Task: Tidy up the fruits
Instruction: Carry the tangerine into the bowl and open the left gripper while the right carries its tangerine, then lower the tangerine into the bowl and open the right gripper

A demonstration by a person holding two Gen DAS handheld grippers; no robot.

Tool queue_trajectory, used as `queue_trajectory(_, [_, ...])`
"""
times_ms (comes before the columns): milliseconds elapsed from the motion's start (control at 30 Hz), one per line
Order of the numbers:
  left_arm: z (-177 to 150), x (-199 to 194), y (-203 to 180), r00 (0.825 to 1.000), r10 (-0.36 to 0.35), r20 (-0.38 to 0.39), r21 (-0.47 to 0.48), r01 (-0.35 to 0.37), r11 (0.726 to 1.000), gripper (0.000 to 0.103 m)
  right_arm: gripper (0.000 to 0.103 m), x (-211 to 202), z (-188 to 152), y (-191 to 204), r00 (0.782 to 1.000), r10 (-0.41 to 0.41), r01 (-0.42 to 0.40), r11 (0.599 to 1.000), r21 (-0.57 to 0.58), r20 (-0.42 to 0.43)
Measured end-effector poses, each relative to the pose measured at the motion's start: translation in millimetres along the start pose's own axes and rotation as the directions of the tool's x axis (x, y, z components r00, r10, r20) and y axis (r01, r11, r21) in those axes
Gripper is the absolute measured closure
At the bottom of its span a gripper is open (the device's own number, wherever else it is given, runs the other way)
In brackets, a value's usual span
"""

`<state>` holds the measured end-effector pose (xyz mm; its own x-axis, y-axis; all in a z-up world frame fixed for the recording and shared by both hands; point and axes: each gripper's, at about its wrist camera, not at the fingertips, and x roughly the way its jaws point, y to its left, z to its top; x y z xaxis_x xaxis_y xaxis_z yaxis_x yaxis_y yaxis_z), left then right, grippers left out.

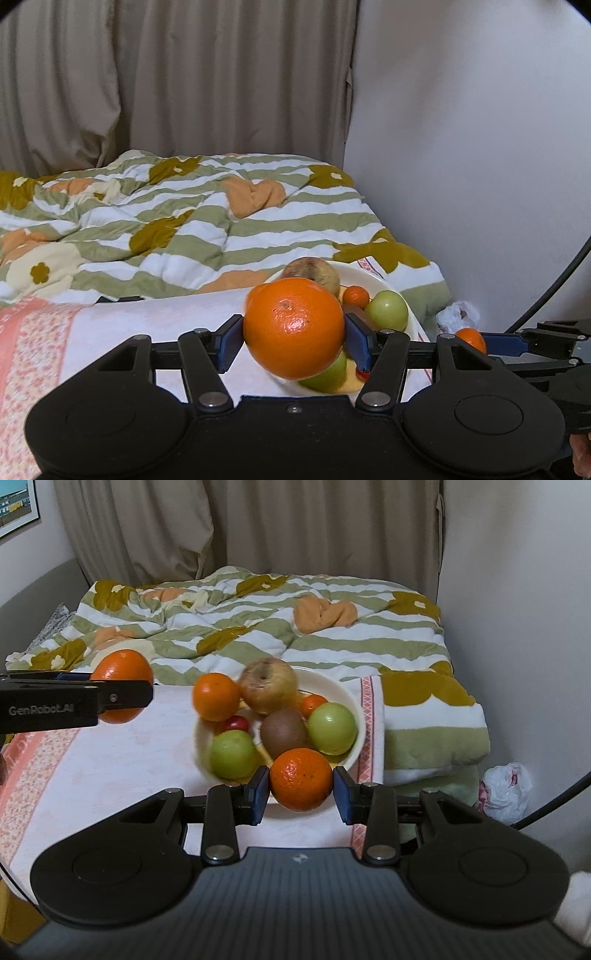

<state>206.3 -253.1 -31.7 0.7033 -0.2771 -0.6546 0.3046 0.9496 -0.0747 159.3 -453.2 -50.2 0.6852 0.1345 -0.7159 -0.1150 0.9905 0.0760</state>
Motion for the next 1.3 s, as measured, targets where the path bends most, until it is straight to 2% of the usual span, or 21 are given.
queue_trajectory(367, [2,77,-29,0.998,-0.006,-0.059,0.164,0.015,0.986,0.04,0.051,43,1,-26,0.999,-0.001,0.002,1.0,0.006,-0.043])
queue_trajectory(700, [-1,102,-45,0.997,0.01,-0.076,0.258,0.01,0.966,0.04,0.051,60,0,-39,0.997,-0.008,0.011,0.999,0.042,-0.071])
queue_trajectory(800, [0,104,-46,0.997,0.009,-0.075,0.265,0.011,0.964,0.036,0.051,63,1,-41,0.997,-0.007,0.011,0.999,0.051,-0.075])
queue_trajectory(833, [1,102,-46,0.998,0.007,-0.063,0.266,0.01,0.964,0.025,0.051,64,1,-41,0.997,-0.007,0.011,0.998,0.054,-0.078])
queue_trajectory(900, [4,98,-45,0.999,0.003,-0.035,0.261,0.006,0.965,0.011,0.051,64,0,-41,0.997,-0.008,0.013,0.998,0.06,-0.081])
queue_trajectory(1133, [13,82,-31,1.0,0.011,-0.015,0.218,-0.007,0.976,0.01,0.051,62,3,-40,0.997,-0.01,0.014,0.998,0.055,-0.079])
queue_trajectory(1300, [15,65,-16,1.0,0.023,-0.014,0.154,-0.021,0.988,0.007,0.051,59,10,-34,0.998,0.003,-0.001,1.0,0.029,-0.066])
